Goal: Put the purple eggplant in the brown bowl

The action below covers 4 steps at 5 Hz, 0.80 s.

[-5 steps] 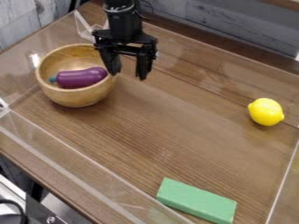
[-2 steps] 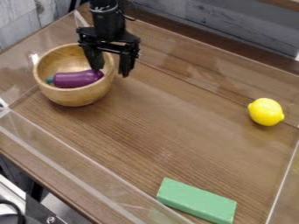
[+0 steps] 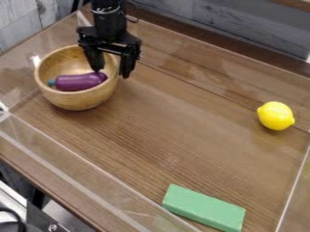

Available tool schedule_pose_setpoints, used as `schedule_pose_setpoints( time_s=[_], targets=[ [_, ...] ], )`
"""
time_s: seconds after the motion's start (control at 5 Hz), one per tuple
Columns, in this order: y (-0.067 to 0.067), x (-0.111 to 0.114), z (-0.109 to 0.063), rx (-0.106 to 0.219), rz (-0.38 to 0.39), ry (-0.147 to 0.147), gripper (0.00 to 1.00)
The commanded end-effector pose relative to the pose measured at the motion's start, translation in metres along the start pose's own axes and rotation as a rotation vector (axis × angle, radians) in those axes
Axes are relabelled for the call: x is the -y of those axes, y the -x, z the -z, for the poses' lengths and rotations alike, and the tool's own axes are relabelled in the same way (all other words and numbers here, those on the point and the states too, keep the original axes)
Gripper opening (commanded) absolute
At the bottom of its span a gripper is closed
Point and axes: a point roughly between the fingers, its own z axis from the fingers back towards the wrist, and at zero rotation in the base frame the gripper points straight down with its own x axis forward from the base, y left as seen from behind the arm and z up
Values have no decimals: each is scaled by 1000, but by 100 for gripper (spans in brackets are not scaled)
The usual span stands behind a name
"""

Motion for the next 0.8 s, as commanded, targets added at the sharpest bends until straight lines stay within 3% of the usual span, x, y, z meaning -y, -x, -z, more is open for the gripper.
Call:
schedule_pose_setpoints(
  time_s=[0.0, 0.6],
  targets=[
    [-7, -7, -8, 42, -22, -26, 100],
    [-6, -10, 5, 25, -31, -48, 100]
  ],
)
